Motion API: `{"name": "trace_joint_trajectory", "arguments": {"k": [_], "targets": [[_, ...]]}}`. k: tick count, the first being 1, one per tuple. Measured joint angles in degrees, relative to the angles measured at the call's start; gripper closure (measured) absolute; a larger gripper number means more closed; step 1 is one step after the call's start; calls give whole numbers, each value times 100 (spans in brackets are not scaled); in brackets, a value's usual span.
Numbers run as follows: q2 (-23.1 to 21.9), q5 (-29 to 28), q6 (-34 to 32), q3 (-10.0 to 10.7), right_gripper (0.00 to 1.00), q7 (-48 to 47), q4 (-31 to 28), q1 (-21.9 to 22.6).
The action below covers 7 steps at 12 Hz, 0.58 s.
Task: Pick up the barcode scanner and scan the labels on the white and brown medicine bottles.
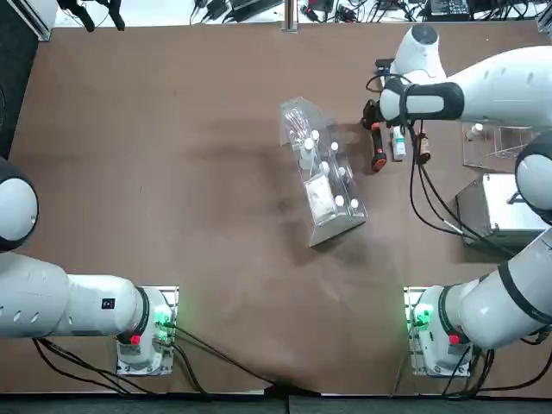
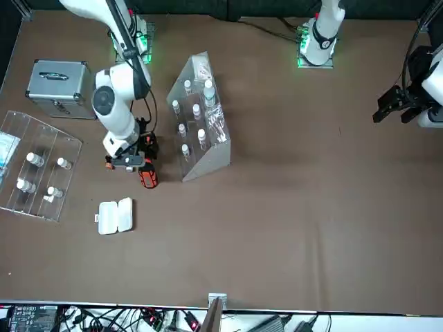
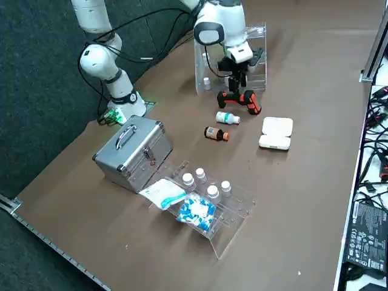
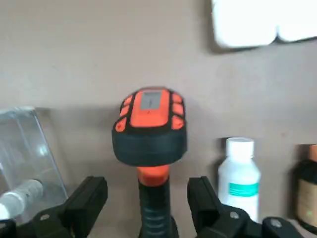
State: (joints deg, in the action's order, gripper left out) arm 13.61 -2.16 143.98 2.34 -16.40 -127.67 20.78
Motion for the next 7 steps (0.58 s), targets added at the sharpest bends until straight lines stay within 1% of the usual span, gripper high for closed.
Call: {"name": "trace_joint_trajectory", "arguments": {"k": [2,4,7], "targets": [[-262,0,-299,45,0,72,116,-87],[-495,1,-932,68,0,306,404,-242],[-720,1,-1990,87,0,877,1018,-612]]}}
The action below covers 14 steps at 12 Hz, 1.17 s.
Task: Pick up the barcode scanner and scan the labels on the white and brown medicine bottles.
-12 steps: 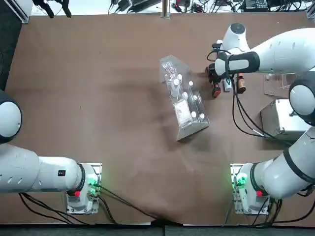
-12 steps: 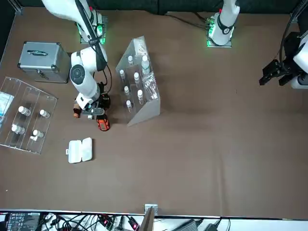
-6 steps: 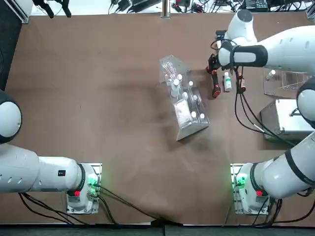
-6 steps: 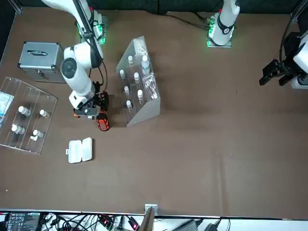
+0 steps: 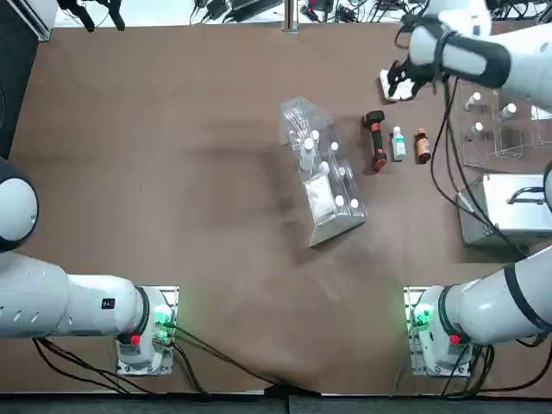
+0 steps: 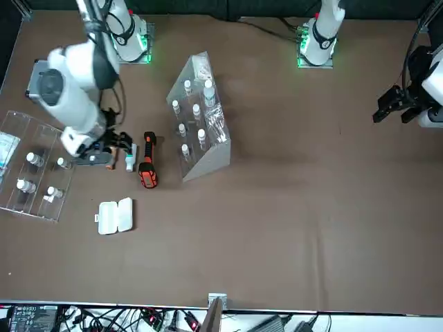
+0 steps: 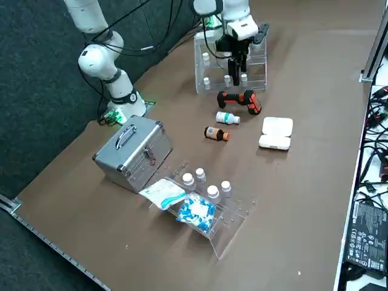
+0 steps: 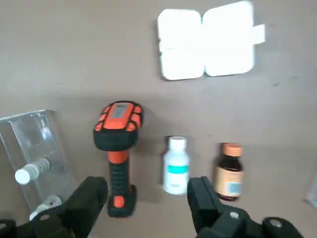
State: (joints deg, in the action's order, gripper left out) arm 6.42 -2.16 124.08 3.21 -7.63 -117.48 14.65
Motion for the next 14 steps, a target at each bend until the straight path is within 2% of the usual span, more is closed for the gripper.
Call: {"name": "trace_joint_trajectory", "arguments": {"k": [4,8,11,14], "targets": [[-89,0,-1440,22,0,850,1041,-672],[-186,0,-1917,31,0,1097,1455,-1030],[-309,0,-2174,30,0,1097,1678,-1064],[-342,2,-2749,66,0,1086,2084,-1074]]}}
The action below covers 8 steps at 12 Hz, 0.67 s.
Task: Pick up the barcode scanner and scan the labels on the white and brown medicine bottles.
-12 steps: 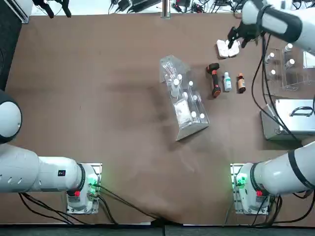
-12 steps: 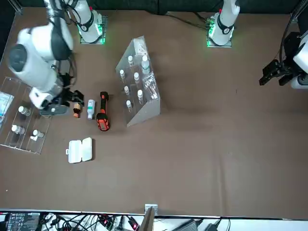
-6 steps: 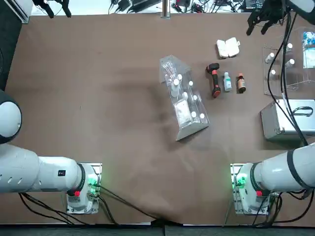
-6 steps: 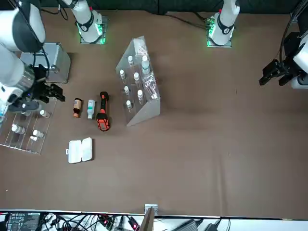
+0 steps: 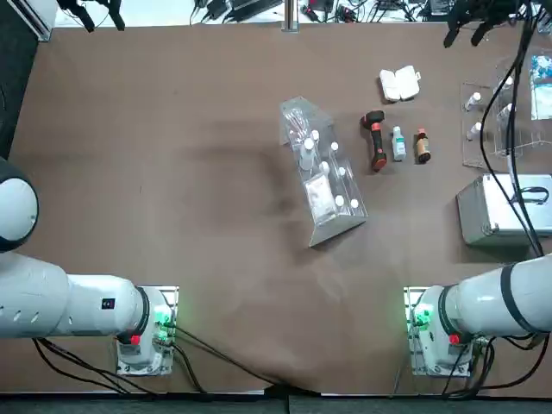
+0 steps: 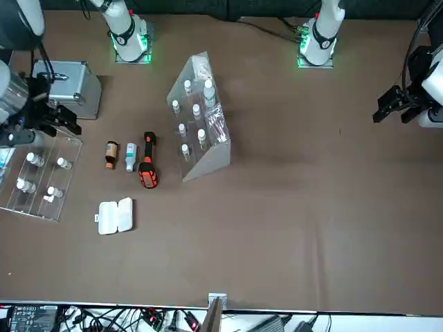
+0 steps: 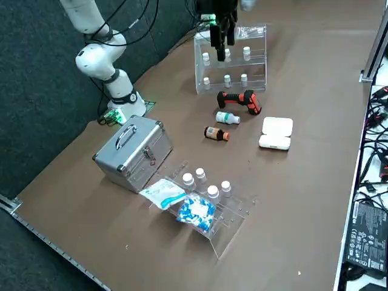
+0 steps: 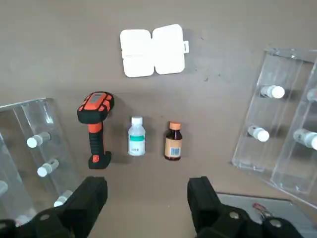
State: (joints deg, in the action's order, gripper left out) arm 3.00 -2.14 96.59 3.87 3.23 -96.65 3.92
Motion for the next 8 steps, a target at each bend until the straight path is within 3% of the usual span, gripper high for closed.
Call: {"name": "trace_joint_trajectory", "arguments": {"k": [4,8], "targets": [[-230,25,-527,65,0,0,149,1],[-873,114,-943,221,0,3,-18,16]]}}
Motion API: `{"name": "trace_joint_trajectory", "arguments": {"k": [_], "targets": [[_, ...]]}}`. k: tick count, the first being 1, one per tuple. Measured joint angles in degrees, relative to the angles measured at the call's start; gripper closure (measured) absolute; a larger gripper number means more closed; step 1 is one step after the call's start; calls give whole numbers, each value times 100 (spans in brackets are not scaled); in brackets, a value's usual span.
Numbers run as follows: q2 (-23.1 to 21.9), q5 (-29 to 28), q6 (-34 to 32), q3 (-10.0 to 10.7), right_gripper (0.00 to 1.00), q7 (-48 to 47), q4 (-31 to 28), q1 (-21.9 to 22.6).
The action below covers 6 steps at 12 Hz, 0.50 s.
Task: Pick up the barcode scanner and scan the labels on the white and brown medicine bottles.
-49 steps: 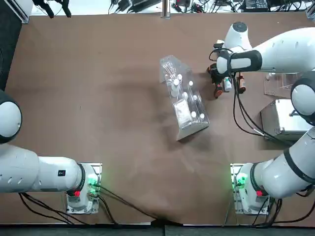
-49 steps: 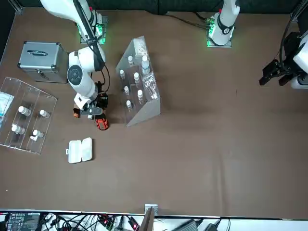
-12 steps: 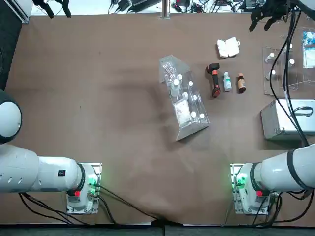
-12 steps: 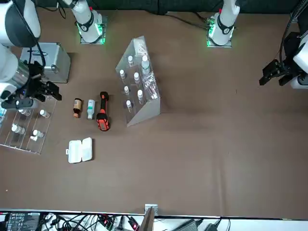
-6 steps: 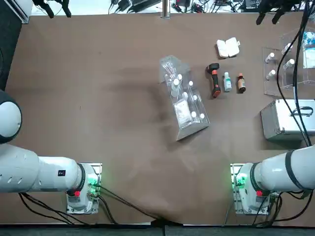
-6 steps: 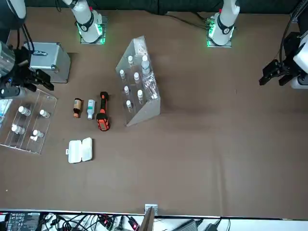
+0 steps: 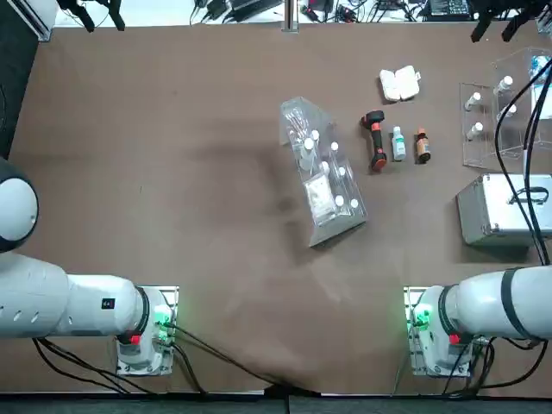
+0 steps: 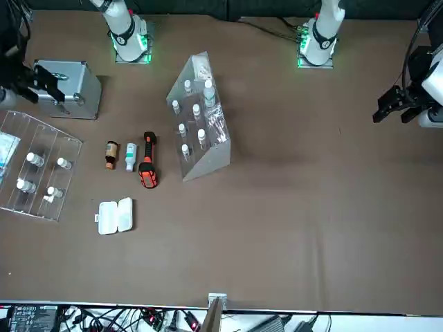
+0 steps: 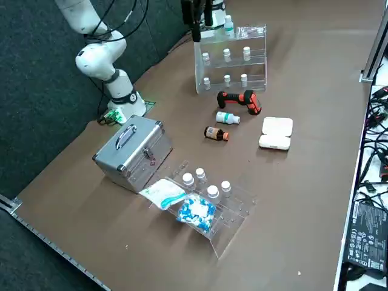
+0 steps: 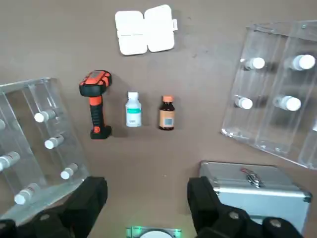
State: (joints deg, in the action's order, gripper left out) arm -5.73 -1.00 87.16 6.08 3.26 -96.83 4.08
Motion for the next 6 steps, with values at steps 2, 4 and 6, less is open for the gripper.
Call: {"name": "trace_joint_trajectory", "arguments": {"k": [2,4,6], "targets": [[-260,125,76,45,0,-13,-273,108],[-379,150,168,160,0,-90,-413,302],[-390,152,210,228,0,-97,-436,419]]}}
